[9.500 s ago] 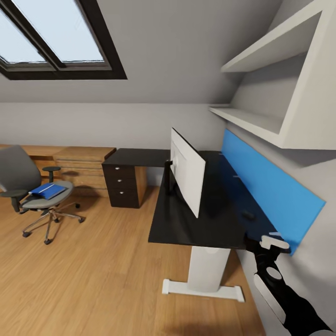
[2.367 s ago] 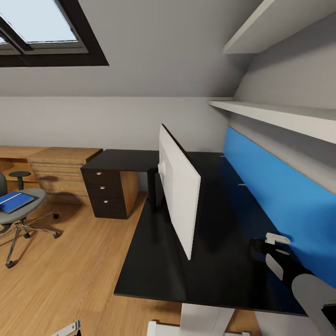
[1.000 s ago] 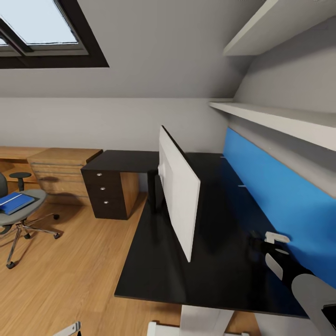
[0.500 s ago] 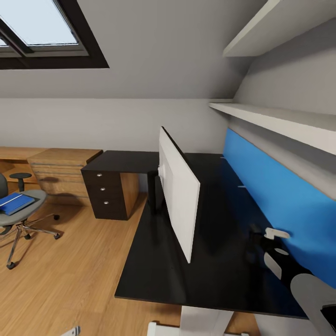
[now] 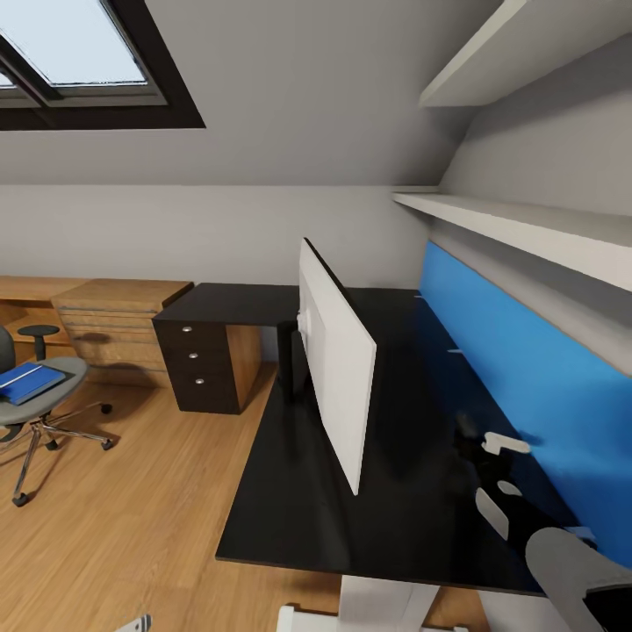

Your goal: In the bedroom, organize the workspace by keeping the computer under the desk, ensuring the monitor is on the desk, placing the keyboard on the desk next to the monitor, placing the mouse on the desk next to the keyboard, moving the folder from the swivel chair onto the desk next to the mouse, stacking the notebook on top of the folder with the pen on top of the notebook, and positioning the swivel chair next to the desk.

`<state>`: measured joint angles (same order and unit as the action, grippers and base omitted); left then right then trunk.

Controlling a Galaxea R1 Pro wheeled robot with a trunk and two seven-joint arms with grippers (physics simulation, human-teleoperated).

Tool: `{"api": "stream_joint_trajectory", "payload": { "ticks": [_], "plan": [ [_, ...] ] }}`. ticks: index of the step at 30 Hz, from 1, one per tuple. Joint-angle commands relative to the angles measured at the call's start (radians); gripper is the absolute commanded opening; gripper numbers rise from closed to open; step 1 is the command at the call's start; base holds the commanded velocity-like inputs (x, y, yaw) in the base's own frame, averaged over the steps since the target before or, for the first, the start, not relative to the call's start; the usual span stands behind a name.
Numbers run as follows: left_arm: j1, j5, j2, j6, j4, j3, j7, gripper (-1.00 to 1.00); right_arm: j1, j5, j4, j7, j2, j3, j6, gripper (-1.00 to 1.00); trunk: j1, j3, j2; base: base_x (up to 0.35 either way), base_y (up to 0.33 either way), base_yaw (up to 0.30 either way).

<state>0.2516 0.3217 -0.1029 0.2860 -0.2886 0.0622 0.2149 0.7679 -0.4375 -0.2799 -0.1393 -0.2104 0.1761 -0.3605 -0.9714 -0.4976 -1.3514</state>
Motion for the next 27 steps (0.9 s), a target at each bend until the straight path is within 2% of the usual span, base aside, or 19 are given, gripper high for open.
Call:
{"api": "stream_joint_trajectory", "payload": {
  "ticks": [1,4,7,14,27],
  "plan": [
    [0.001,0.004,0.000,0.003,0.000,0.001,0.000,1.00,-0.005,-0.008,-0.002,-0.015,0.009,0.008,-0.018,-1.00,0.000,-0.001,-0.001,0.000,0.000,0.000],
    [0.001,0.004,0.001,0.003,0.000,0.001,0.000,1.00,-0.025,-0.008,-0.004,-0.054,0.029,0.008,-0.078,-1.00,0.000,-0.001,-0.001,0.000,0.000,0.000],
    [0.000,0.004,0.001,0.003,0.000,0.001,0.000,1.00,-0.034,-0.010,-0.005,-0.087,0.036,0.009,-0.118,-1.00,0.000,-0.001,-0.001,-0.038,0.006,0.000],
    [0.001,0.004,0.001,0.002,0.000,0.000,0.000,1.00,-0.036,-0.010,-0.005,-0.093,0.038,0.009,-0.125,-1.00,0.000,-0.001,-0.001,-0.235,0.117,0.000],
    [0.000,0.004,0.001,-0.001,0.000,-0.001,-0.002,1.00,-0.036,-0.013,-0.008,-0.091,0.041,0.008,-0.163,-1.00,0.000,-0.001,-0.001,-0.289,0.196,0.000]
  ]
}}
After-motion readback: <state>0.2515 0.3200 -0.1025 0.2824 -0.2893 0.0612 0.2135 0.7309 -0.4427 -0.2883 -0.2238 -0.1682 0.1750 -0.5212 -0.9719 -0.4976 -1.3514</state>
